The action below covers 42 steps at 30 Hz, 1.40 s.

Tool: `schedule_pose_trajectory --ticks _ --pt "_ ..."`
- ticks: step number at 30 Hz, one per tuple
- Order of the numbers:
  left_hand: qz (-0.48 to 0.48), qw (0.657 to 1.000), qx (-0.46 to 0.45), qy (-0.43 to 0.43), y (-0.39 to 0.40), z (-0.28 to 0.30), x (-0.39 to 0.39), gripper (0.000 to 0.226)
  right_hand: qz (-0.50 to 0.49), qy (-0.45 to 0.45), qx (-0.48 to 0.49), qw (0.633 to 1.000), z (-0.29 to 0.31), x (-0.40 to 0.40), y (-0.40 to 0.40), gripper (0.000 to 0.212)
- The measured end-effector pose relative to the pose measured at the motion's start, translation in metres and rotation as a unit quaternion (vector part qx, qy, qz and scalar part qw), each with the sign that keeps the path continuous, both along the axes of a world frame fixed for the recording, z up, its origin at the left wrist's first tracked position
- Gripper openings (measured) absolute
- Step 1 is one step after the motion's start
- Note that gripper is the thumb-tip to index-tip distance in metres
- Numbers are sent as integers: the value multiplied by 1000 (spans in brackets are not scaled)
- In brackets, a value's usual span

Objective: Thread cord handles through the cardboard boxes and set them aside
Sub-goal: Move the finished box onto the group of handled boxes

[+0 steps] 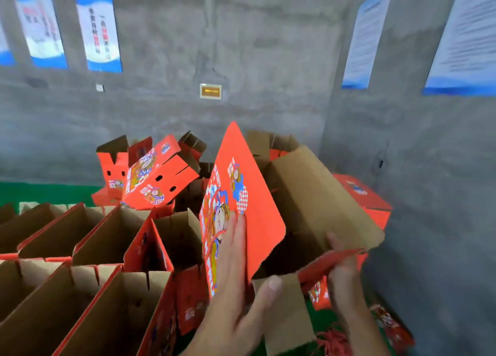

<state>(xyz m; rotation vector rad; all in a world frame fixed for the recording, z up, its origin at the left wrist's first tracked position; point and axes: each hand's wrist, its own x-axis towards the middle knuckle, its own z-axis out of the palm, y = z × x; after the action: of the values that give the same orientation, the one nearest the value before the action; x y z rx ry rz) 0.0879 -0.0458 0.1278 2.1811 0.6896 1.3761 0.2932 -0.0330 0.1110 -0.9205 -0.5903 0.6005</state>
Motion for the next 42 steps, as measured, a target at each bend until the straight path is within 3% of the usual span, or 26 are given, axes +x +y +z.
schedule_pose_trajectory --ticks 1,3,7,12,16,19,23,30,33,35,38,42 --pt "-88 995 -22 -37 9 14 5 83 2 -16 2 1000 25 0 4 43" --pt "-43 998 -21 -35 27 48 9 79 -27 -55 -2 998 69 11 8 36" --pt "-115 992 13 -45 54 105 43 70 -103 -109 -30 988 132 43 14 20" --pt "-178 982 31 -62 70 166 90 64 -129 -197 -2 972 179 84 -4 29" --pt "-240 966 -3 -95 83 186 140 60 -214 -197 -48 955 202 121 -14 48" --pt "-223 964 -66 -128 98 180 181 59 -261 -221 -78 937 197 150 -13 68" --pt "-203 966 -92 -128 114 155 226 59 -288 -229 -120 922 177 179 -4 71" --pt "-182 960 -130 -167 148 124 255 53 -157 -170 -153 961 139 201 25 77" --pt "-165 954 -156 -194 165 115 254 44 -75 -168 -86 979 118 197 41 45" --pt "-119 956 -175 -203 179 112 249 46 -109 -242 -80 961 99 191 53 21" --pt "-74 969 -159 -175 196 115 237 42 -190 -371 -102 903 74 176 71 18" --pt "-39 982 -136 -126 198 118 210 46 -179 -507 -109 836 55 154 103 9"
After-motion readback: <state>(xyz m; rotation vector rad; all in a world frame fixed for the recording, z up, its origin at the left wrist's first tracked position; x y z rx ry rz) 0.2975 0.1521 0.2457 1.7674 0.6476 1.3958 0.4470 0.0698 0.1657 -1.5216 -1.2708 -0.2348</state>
